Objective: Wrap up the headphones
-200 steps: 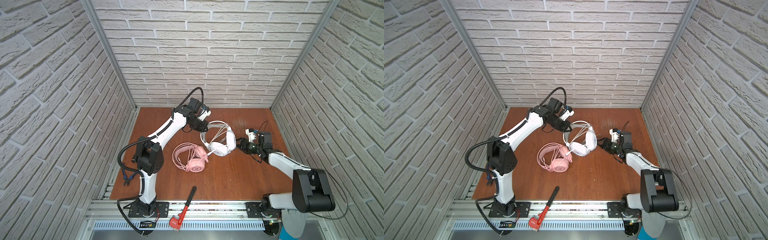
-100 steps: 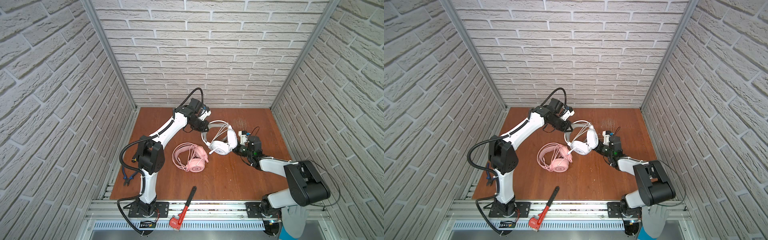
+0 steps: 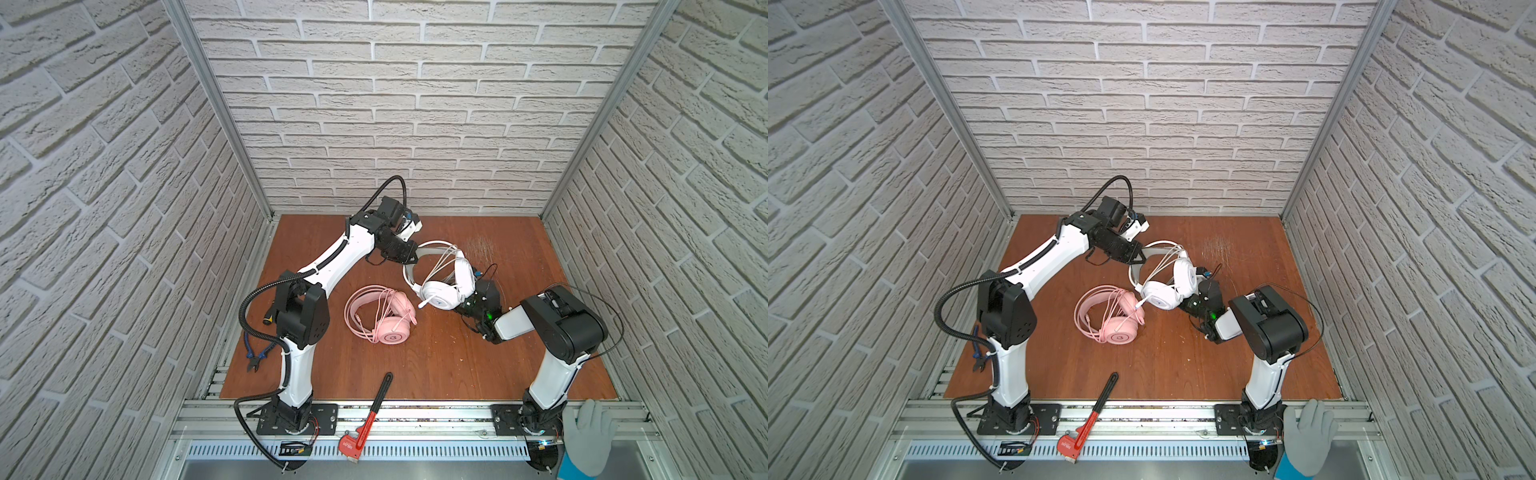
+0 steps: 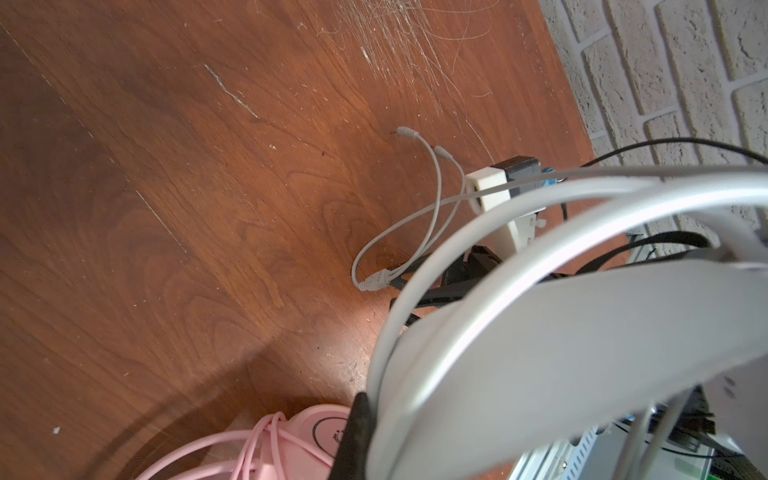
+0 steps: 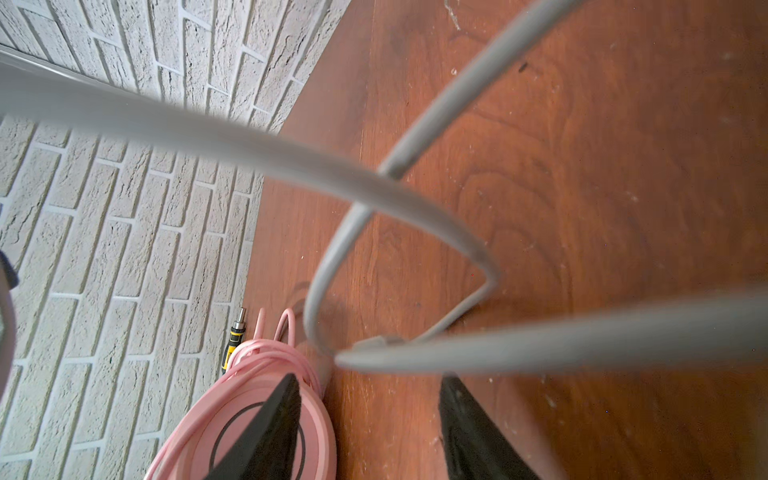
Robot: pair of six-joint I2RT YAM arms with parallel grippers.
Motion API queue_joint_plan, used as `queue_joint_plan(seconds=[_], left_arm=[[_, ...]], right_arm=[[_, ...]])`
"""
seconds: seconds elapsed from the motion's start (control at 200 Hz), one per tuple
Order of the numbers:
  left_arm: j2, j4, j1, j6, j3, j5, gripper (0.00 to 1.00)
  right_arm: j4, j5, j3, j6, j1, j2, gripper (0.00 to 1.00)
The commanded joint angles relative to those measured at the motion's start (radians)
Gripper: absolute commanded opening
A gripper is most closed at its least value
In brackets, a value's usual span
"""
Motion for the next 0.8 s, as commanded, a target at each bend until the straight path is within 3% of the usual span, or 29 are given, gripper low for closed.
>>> queue_joint_plan(seconds=[0.0, 0.555, 0.7, 0.795], left_arm=[[0.006, 0.012, -0.003, -0.005, 0.039, 0.054, 0.00], [0.009, 0.004, -0.002, -0.002, 0.036, 0.055, 0.00], [0.010, 0.004, -0.003, -0.003, 0.035, 0.053, 0.00], [0.006, 0.005, 0.004, -0.016, 0.037, 0.037, 0.00]], right_arm=[[0.095, 0.045, 0.035, -0.014, 0.011, 0.007, 0.54], [0.029, 0.124, 0.121, -0.035, 0.043, 0.082, 0.44], [0.018, 0.106, 0.155, -0.071, 0.043, 0.084, 0.29], [0.014, 0.076, 0.148, -0.106, 0.042, 0.063, 0.09]])
